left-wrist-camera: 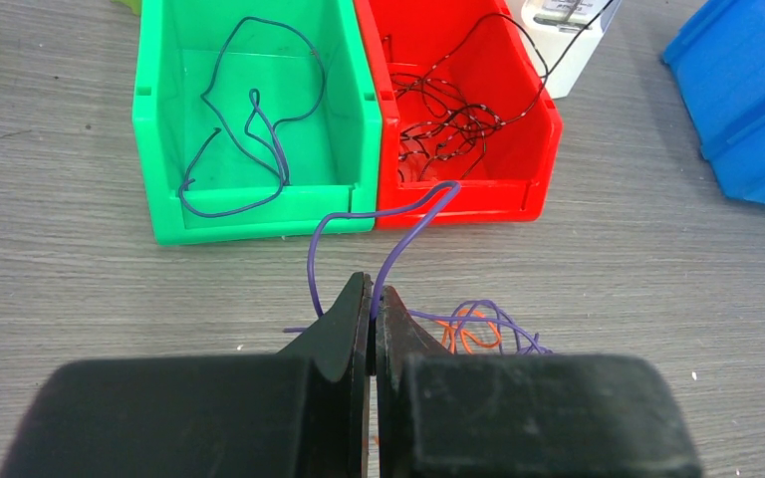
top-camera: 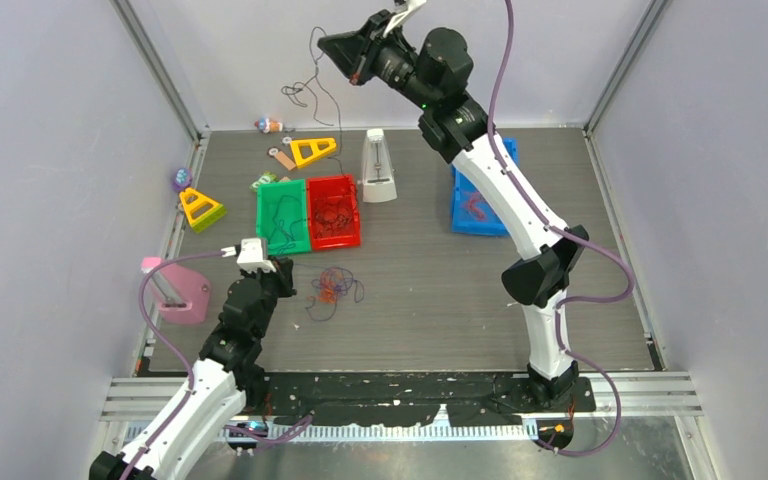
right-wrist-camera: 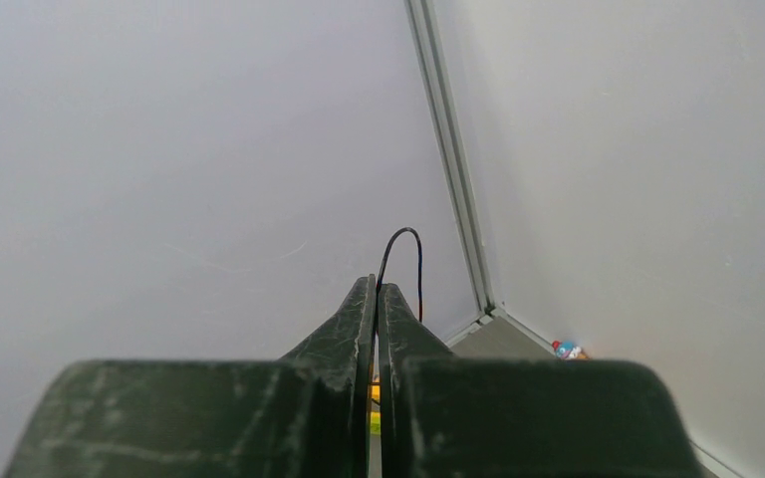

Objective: Untangle the cables

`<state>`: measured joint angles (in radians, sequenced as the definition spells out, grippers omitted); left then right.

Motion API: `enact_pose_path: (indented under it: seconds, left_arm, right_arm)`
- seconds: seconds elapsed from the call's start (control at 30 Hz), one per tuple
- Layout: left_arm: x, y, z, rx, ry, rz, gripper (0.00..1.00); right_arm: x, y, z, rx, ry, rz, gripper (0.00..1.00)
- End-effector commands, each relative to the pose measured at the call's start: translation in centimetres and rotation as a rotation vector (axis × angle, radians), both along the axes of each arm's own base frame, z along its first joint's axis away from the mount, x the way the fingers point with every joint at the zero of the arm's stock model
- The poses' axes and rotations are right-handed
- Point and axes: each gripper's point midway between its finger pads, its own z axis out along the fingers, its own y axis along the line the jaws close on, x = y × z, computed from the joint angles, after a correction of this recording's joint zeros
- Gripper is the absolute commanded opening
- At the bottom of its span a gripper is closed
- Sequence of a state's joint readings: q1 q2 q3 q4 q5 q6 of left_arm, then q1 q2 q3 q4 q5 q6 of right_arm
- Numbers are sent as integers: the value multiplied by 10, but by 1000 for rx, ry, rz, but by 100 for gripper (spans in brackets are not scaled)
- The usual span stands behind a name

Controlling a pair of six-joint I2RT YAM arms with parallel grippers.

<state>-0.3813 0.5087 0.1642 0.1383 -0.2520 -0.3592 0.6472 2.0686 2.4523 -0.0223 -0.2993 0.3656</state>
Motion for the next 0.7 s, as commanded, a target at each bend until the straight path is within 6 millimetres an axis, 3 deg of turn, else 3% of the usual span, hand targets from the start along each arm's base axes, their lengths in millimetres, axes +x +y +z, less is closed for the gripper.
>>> enact_pose_path:
  seconds: [0.0,0.4,0.67]
  left_arm:
    - [4,-1,14,-10,-47,-3,0]
    - [4,0,14,-7,-51,4,0]
    - [3,1,15,-6,-52,7,0]
  right_arm:
    - [-25,0,31,41,-106,30,5]
    - [11,27,-63,-38,50,26,5]
    - [32,37,-173,-138,230,-9,6]
